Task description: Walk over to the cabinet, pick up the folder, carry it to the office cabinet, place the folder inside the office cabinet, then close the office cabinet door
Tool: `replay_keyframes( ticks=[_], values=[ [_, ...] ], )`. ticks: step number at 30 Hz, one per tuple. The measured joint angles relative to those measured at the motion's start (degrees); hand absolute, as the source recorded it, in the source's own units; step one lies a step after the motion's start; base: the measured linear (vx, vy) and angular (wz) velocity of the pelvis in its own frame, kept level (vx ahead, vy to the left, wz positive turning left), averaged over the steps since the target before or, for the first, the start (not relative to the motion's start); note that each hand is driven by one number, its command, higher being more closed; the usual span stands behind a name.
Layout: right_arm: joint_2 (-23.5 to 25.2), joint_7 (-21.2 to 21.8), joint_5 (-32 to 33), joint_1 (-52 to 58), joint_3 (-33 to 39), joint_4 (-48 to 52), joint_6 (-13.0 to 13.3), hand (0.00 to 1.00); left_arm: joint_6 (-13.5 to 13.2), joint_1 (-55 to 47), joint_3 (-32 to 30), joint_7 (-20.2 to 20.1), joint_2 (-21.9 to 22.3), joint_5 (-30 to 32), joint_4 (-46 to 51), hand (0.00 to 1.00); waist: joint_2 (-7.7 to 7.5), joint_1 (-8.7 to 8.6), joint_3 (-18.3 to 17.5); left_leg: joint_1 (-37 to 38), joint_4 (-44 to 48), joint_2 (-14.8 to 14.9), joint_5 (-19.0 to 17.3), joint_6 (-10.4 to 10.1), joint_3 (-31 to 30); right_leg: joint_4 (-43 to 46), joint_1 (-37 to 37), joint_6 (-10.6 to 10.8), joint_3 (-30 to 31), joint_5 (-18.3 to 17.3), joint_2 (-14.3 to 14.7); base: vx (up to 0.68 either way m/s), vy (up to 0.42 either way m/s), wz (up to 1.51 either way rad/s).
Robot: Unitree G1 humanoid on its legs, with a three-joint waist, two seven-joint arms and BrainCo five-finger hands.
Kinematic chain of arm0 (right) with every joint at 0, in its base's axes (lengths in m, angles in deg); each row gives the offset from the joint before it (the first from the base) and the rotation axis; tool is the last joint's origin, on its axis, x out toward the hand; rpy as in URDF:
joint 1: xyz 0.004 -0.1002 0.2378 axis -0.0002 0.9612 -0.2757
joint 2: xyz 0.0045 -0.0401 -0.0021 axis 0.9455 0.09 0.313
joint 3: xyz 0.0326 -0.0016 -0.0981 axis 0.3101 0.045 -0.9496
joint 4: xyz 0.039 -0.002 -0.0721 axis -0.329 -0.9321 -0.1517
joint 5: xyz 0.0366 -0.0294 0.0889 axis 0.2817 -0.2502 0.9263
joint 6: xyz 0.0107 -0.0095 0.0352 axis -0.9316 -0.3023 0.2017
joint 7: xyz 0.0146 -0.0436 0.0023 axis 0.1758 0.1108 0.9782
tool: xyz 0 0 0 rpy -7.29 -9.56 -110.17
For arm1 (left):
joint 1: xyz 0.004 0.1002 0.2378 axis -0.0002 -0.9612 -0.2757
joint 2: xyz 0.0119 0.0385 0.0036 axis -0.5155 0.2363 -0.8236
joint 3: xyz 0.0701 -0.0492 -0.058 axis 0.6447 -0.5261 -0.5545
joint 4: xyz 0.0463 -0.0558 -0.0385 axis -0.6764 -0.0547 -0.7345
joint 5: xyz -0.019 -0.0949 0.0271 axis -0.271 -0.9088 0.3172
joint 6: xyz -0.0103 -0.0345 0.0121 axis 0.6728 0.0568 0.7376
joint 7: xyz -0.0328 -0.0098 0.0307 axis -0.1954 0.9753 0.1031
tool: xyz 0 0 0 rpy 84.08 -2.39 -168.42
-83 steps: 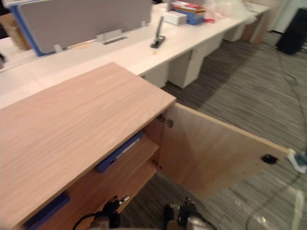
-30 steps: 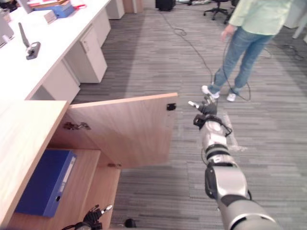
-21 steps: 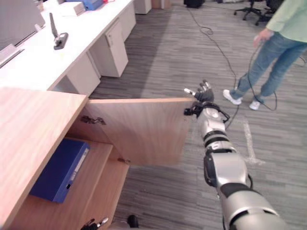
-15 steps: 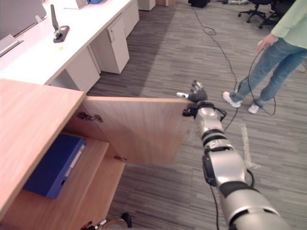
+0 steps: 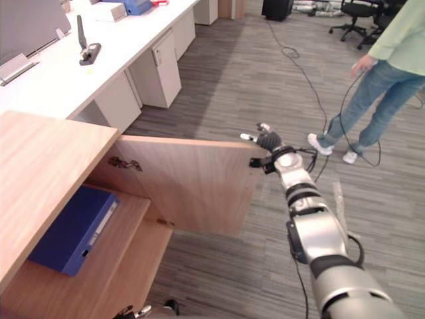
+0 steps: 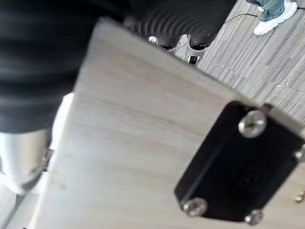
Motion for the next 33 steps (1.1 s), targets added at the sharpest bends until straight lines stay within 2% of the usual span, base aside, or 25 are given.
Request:
replay_keyframes(
  ticks=[3, 7, 8, 9, 10, 11, 13, 14, 17, 19, 21, 26, 29, 33],
  values=[
    [-2.5, 3.3, -2.0, 1.3, -7.0, 4.7, -0.3, 0.00, 0.0, 0.0, -0.1, -0.2, 0.0, 0.6, 0.0, 0.00, -0.12, -0.12, 0.0, 0.0, -0.4, -0.1, 0.0, 0.0, 1.5, 0.6, -1.6, 0.1, 2.0, 0.1, -0.4, -0.06, 0.066, -0.28],
    [-10.4, 10.2, -3.8, 3.1, -27.4, 18.8, -1.4, 0.00, 0.4, -0.8, -0.7, -0.8, -0.2, 0.8, 0.0, 0.00, -0.78, -1.72, -1.3, 0.1, -0.6, 0.1, 0.0, 0.0, 4.1, 1.1, -3.6, 0.1, 4.8, 0.4, -0.6, -0.01, 0.030, -0.32],
    [-13.1, 13.4, -3.1, 3.5, -33.1, 24.4, -1.5, 0.00, 0.4, -1.3, -1.1, -1.2, -0.3, 0.8, -0.1, 0.00, -1.14, -2.49, -1.9, 0.0, -0.6, 0.1, -0.1, 0.0, 4.3, 1.1, -4.0, 0.1, 5.1, 0.3, -0.6, 0.03, 0.016, -0.27],
    [-15.5, 16.5, -0.6, 4.1, -37.7, 29.5, -1.5, 0.00, 0.4, -1.8, -1.3, -1.6, -0.6, 0.6, -0.1, 0.00, -1.57, -3.08, -2.7, -0.1, -0.6, 0.2, -0.1, 0.0, 4.9, 1.1, -4.5, 0.1, 5.8, 0.3, -0.5, 0.03, 0.002, -0.24],
    [-16.5, 18.0, 1.1, 4.5, -39.1, 31.8, -1.6, 0.00, 0.4, -2.0, -1.3, -1.8, -0.7, 0.5, -0.1, 0.00, -1.78, -3.27, -3.1, -0.1, -0.5, 0.3, -0.1, 0.0, 5.2, 1.0, -4.7, 0.1, 6.1, 0.3, -0.5, 0.04, -0.008, -0.23],
    [-18.1, 21.4, 5.6, 5.4, -41.7, 36.0, -1.9, 0.00, 0.4, -2.2, -1.3, -2.1, -0.9, 0.4, -0.2, 0.00, -2.14, -3.62, -3.8, -0.1, -0.4, 0.5, -0.2, 0.0, 5.5, 1.0, -4.8, 0.1, 6.3, 0.3, -0.3, 0.03, -0.016, -0.15],
    [-21.1, 25.4, 12.1, 6.2, -46.0, 42.8, -2.6, 0.00, 0.1, -2.1, -1.4, -2.8, -1.2, 0.4, -0.2, 0.00, -2.58, -3.99, -4.1, -0.1, 0.3, 0.9, -0.4, 0.0, 5.6, 1.0, -4.8, 0.1, 6.6, 0.3, -0.1, 0.02, -0.028, -0.13],
    [-23.1, 28.0, 16.1, 6.6, -48.9, 47.3, -3.7, 0.00, -0.2, -2.1, -2.0, -3.1, -1.2, 0.4, -0.2, 0.00, -2.83, -4.02, -4.3, -0.1, 0.5, 1.0, -0.4, 0.0, 5.6, 0.9, -4.8, 0.1, 6.9, 0.3, 0.0, 0.00, -0.031, -0.13],
    [-25.5, 31.0, 23.9, 8.9, -52.5, 53.7, -5.6, 0.00, -0.4, -2.1, -3.8, -3.7, -1.2, 0.6, -0.2, 0.00, -3.17, -4.06, -4.6, -0.3, 0.8, 1.3, -0.4, 0.0, 5.6, 0.6, -4.9, 0.1, 7.4, 0.3, 0.2, -0.02, -0.012, -0.07],
    [-26.2, 32.1, 26.0, 9.9, -54.5, 56.6, -6.7, 0.00, -0.4, -2.1, -4.8, -4.0, -1.1, 0.7, -0.2, 0.00, -3.33, -4.08, -4.7, -0.4, 0.8, 1.5, -0.4, 0.0, 5.6, 0.5, -5.1, 0.0, 7.4, 0.4, 0.3, 0.00, 0.000, 0.00],
    [-27.7, 34.9, 28.3, 12.3, -56.8, 60.5, -7.7, 0.00, -0.4, -2.1, -5.6, -4.1, -1.0, 1.3, -0.2, 0.00, -3.89, -3.76, -4.9, -1.0, 1.1, 1.6, -0.4, 0.0, 5.6, 0.3, -5.4, -0.2, 7.5, 0.5, 0.6, 0.00, 0.000, 0.00],
    [-31.2, 38.3, 29.9, 16.8, -58.8, 63.1, -10.9, 0.00, -0.4, -2.2, -8.6, -4.1, -0.6, 1.3, -0.3, 0.00, -4.94, -3.41, -4.8, -1.1, 1.1, 1.7, -0.4, 0.0, 5.6, -0.1, -5.4, -0.4, 7.5, 0.8, 0.9, 0.00, 0.000, 0.00],
    [-34.7, 38.3, 30.0, 18.4, -58.4, 63.4, -11.2, 0.00, -0.3, -2.3, -10.4, -4.1, -0.3, 1.0, -0.6, 0.00, -5.42, -3.21, -5.0, -1.4, 1.1, 1.7, -0.4, 0.0, 5.6, -0.4, -5.4, -0.5, 7.6, 1.1, 1.0, 0.00, 0.000, 0.00],
    [-35.9, 38.3, 29.6, 19.6, -58.4, 63.2, -11.2, 0.00, -0.3, -2.4, -12.8, -4.1, 0.1, 0.1, -1.3, 0.00, -5.75, -2.47, -5.2, -2.1, 1.2, 1.8, -0.3, 0.0, 5.4, -0.7, -5.8, -0.7, 7.6, 1.4, 1.1, 0.00, 0.003, 0.01]
  ],
)
